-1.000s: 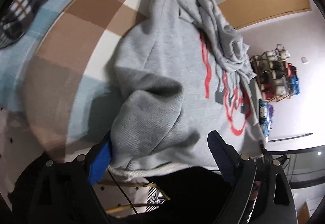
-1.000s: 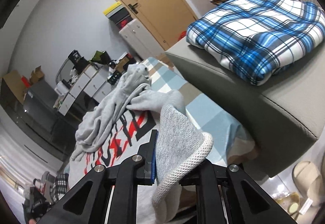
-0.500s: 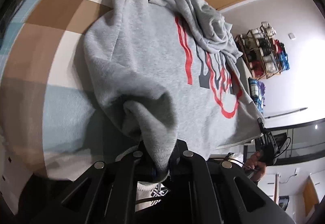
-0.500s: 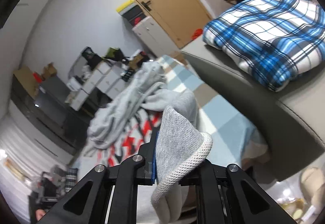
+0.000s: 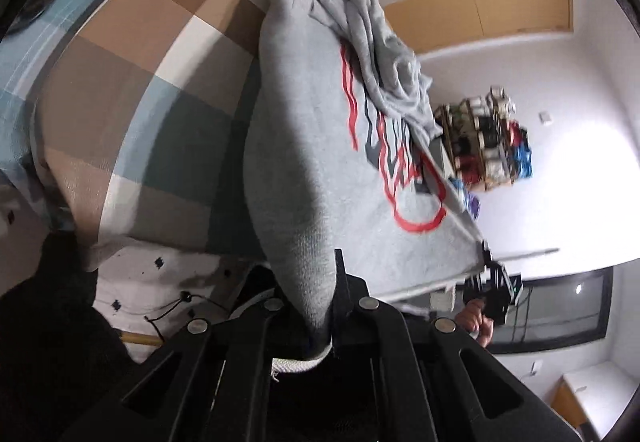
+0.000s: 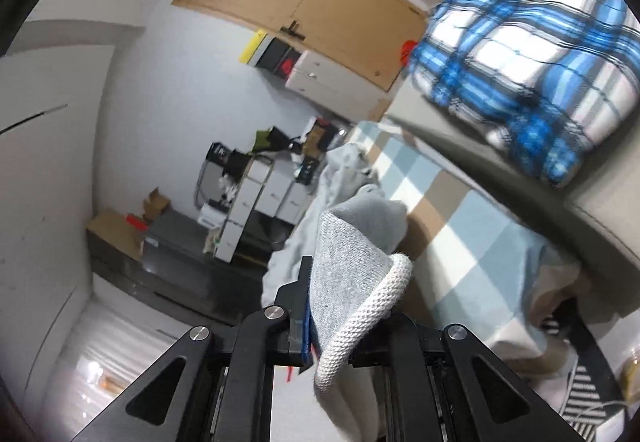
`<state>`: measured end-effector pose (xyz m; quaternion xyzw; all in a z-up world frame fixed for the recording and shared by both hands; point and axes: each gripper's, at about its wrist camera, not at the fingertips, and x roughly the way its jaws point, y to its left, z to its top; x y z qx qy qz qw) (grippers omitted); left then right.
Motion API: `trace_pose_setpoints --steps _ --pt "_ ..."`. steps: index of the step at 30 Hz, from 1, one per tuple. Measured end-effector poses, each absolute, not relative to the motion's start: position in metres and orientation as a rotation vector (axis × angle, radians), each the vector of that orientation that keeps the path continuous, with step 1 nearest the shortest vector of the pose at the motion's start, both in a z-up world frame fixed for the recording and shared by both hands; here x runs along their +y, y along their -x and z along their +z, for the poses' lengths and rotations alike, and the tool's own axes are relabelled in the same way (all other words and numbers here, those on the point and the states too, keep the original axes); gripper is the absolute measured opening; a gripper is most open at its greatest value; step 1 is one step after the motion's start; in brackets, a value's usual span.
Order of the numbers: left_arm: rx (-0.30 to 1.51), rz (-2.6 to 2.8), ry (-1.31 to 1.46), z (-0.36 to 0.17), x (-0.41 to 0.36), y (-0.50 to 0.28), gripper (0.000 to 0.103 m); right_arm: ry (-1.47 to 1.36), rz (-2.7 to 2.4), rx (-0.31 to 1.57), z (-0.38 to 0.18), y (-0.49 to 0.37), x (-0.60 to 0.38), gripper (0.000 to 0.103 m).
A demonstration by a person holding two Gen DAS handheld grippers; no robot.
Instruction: Fold large clothes
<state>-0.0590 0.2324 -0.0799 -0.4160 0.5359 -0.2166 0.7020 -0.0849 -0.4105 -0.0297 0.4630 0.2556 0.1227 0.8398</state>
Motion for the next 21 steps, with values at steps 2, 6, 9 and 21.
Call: trace_pose_setpoints --steps 2,6,9,21 --pt "1.190 -0.456 0.967 -0.084 0.232 0.050 0.003 -0.962 0.273 0.549 -0.025 0.079 -0.404 0.012" --pt "1.273 -0.396 0.980 -0.097 0.230 0.039 0.037 -0.911 0.294 0.564 -0.018 0.072 -0.390 0.012" --pt "1.291 -0.377 0.989 -0.099 0.230 0.040 0.059 -0.885 0.309 0.579 -0.020 0.072 -0.382 0.012" --pt "1.278 -0.399 0.855 -0.094 0.213 0.040 0.009 -0.892 0.336 0.598 -0.032 0.069 -0.374 0.012"
